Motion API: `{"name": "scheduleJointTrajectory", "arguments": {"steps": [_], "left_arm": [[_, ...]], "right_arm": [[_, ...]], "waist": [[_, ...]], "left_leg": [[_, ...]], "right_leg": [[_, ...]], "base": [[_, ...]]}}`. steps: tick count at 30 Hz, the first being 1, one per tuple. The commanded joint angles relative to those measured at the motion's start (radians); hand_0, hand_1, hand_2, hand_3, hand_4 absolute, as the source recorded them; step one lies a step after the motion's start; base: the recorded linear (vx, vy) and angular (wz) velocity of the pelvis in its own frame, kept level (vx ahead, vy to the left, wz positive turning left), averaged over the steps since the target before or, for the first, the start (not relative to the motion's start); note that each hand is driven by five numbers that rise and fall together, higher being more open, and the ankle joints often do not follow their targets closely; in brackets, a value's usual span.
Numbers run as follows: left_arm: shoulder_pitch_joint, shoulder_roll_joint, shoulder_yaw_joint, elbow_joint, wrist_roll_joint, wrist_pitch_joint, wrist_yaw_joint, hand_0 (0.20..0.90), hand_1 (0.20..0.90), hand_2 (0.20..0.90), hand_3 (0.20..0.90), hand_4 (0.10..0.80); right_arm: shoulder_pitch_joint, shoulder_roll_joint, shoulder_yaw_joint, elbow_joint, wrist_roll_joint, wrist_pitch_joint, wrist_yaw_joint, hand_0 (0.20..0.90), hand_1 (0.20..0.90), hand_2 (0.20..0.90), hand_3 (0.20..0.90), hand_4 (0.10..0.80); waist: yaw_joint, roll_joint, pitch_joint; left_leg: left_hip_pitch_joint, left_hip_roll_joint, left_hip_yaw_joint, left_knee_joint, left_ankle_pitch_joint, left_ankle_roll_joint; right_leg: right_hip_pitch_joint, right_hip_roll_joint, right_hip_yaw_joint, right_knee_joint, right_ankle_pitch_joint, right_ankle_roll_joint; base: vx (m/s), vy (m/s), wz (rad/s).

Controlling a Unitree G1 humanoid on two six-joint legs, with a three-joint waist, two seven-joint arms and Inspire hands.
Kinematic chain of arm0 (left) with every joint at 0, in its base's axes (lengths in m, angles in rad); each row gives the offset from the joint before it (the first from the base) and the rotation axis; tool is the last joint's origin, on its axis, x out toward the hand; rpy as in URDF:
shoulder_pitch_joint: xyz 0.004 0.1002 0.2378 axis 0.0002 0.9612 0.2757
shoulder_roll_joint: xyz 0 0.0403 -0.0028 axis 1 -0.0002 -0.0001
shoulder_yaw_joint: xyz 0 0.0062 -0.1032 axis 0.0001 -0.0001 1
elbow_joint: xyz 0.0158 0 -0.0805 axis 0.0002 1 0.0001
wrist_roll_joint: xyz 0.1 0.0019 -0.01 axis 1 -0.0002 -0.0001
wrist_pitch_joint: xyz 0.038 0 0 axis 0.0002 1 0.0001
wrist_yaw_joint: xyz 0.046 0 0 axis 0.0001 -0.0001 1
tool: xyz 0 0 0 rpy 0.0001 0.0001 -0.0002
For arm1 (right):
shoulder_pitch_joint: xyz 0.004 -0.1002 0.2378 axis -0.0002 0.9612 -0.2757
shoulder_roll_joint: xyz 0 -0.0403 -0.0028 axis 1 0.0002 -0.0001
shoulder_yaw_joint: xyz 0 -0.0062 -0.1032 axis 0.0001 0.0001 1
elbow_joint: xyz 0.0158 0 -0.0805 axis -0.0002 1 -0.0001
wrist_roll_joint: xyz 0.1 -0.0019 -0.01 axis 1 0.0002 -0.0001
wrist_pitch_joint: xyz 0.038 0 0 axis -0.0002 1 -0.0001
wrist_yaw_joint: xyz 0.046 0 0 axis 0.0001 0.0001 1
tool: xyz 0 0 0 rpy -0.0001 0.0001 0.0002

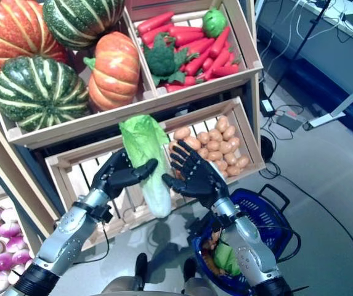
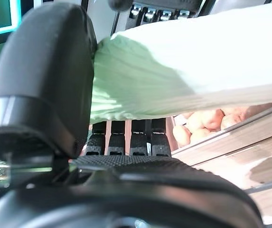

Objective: Put vegetables into the basket

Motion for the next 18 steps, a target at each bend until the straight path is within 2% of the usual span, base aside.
{"name": "scheduleJointTrajectory", "arguments": {"steps": [1,5,18], "left_arm": [[-0.094,0.014,-0.008,-0.104,-0.063,-0.090,-0.067,0.300,0.300,0.300,0.300,0.400],[-0.085,0.020,-0.015,-0.121,-0.071,-0.099,-0.084,0.300,0.300,0.300,0.300,0.400],[-0.074,0.032,-0.018,-0.129,-0.103,-0.118,-0.111,0.300,0.300,0.300,0.300,0.400]], "right_arm": [[-0.043,-0.010,0.031,-0.079,0.044,-0.002,0.074,0.900,0.900,0.900,0.900,0.800],[-0.020,-0.027,0.051,-0.038,0.000,0.090,0.049,0.900,0.900,0.900,0.900,0.800],[0.002,-0.064,0.061,0.072,-0.034,0.197,0.026,0.900,0.900,0.900,0.900,0.800]], "waist": [[0.021,-0.038,-0.132],[0.024,-0.041,-0.137],[0.022,-0.049,-0.144]], "left_leg": [[0.023,-0.042,-0.028,0.044,-0.101,0.015],[0.021,-0.040,-0.035,0.041,-0.096,0.012],[0.027,-0.034,-0.034,0.027,-0.087,0.008]], "right_leg": [[-0.016,-0.055,-0.014,0.038,0.032,0.024],[-0.015,-0.059,-0.019,0.036,0.035,0.026],[-0.013,-0.057,-0.017,0.027,0.043,0.028]], "base": [[0.000,0.000,0.00],[0.000,0.000,0.00],[0.000,0.000,0.00]]}}
